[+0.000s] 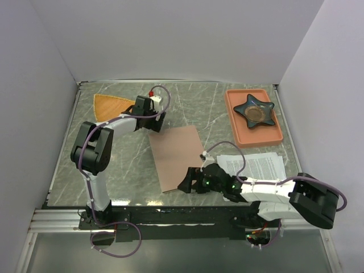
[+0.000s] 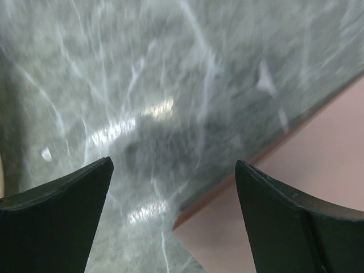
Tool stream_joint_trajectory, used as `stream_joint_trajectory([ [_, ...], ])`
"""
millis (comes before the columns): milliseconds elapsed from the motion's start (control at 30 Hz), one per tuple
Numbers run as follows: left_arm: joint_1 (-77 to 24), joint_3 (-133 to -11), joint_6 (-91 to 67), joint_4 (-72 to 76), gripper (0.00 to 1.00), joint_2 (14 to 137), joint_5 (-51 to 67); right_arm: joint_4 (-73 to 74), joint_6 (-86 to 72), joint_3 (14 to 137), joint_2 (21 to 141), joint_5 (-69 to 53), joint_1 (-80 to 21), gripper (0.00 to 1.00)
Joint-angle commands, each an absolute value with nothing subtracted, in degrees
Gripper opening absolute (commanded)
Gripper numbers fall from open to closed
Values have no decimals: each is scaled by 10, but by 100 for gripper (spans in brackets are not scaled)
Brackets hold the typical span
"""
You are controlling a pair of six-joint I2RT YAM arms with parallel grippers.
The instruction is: Put the files into the folder
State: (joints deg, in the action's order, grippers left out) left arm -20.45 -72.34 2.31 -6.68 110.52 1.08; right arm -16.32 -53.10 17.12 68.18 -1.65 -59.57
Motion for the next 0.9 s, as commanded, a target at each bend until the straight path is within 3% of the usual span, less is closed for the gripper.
stream_joint_trajectory([
  [0, -207, -687, 41, -59, 96, 1090, -22, -134, -516, 145, 668, 3, -543, 93],
  [333, -202, -628, 40, -77, 96, 1013, -38, -113, -526, 151, 624, 8, -491, 90],
  [633, -205, -579, 24, -110, 96, 970, -47, -174, -602, 112, 606, -26, -502, 77],
  [867, -210, -542, 31, -102, 96, 959, -51, -227, -637, 103, 606, -28, -504, 74],
])
